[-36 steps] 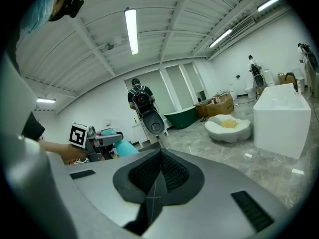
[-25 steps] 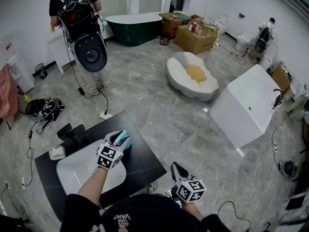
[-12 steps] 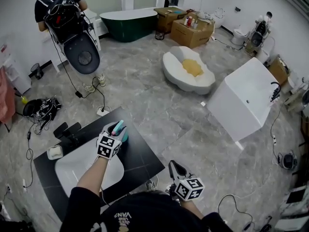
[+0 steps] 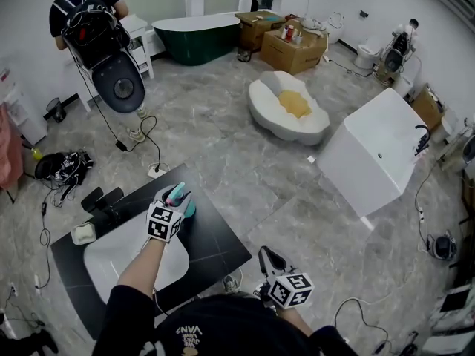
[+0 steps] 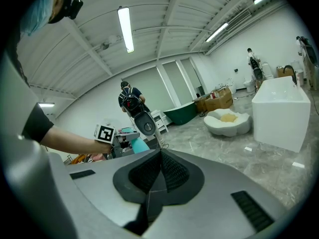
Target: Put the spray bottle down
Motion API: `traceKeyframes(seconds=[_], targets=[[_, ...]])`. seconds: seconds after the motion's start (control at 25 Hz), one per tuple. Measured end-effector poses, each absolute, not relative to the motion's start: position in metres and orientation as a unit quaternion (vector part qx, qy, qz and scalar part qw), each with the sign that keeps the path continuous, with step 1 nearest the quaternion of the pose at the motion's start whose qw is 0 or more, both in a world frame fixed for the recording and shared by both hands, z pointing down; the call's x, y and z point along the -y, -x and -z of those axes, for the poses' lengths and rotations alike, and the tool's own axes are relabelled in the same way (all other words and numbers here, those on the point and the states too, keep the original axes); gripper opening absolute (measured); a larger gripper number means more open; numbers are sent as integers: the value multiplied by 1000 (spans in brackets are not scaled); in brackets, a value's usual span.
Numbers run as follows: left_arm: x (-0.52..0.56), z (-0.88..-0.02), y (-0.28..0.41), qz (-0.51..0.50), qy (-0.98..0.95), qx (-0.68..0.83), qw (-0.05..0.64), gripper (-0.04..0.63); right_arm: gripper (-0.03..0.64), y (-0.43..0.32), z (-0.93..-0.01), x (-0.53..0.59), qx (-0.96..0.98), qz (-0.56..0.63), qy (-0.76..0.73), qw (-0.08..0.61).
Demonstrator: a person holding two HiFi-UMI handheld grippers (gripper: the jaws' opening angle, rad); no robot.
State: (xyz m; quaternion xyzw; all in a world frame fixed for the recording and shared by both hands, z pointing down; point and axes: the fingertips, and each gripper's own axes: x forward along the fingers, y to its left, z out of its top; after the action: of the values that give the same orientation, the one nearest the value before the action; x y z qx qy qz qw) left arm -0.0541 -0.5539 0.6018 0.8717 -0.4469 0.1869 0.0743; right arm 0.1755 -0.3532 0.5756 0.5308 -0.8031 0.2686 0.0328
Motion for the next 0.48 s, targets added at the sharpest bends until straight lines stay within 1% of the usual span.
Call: traceKeyframes(seconds=[0.2,0.48], targets=[[552,-605,57,-186,-870,448,84,247,4,-174,-574,357,807,-267,-526,32],[549,-605,58,-185,-867,454,89,268,3,-176,-575,362,812,-269,-517,32]])
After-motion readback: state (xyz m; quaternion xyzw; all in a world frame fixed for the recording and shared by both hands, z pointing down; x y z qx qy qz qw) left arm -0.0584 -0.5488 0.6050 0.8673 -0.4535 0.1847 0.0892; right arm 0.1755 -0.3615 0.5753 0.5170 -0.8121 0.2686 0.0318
